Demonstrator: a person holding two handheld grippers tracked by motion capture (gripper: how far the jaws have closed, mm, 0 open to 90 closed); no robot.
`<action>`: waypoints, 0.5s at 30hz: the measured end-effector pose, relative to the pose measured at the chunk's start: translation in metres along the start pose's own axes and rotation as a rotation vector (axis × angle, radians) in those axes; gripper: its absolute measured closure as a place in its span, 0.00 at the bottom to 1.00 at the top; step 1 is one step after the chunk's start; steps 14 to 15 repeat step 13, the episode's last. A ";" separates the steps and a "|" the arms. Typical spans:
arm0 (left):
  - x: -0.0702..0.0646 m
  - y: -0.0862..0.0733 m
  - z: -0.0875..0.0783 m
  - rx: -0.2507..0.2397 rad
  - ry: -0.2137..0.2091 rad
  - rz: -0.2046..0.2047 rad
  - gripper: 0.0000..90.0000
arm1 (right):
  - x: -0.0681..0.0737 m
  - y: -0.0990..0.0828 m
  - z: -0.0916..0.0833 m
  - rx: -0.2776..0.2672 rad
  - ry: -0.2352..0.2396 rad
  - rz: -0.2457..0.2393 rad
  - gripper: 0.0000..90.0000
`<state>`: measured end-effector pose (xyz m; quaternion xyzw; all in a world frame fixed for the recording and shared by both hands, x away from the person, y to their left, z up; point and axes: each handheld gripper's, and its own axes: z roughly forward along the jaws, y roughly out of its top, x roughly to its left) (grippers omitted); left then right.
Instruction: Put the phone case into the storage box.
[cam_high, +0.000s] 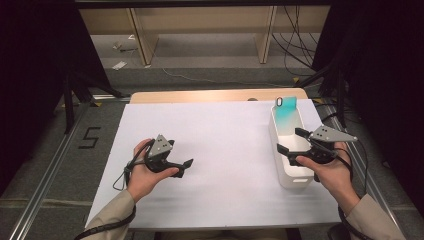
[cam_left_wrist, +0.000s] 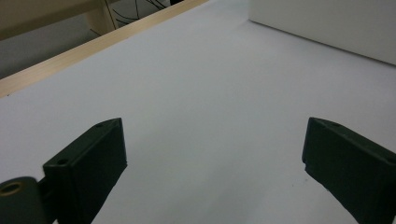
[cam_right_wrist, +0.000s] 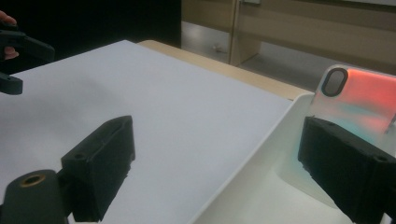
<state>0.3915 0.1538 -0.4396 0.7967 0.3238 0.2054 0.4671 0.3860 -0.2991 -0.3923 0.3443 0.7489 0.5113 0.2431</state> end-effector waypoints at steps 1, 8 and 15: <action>0.000 0.000 0.000 0.000 0.000 0.000 0.06 | 0.000 0.000 0.000 0.001 0.001 -0.002 0.13; 0.000 0.000 0.000 -0.002 0.000 -0.002 0.06 | -0.001 0.000 -0.001 0.002 0.003 0.003 0.13; 0.000 0.000 0.000 -0.005 -0.001 -0.005 0.07 | -0.001 0.000 0.000 0.002 0.003 0.003 0.13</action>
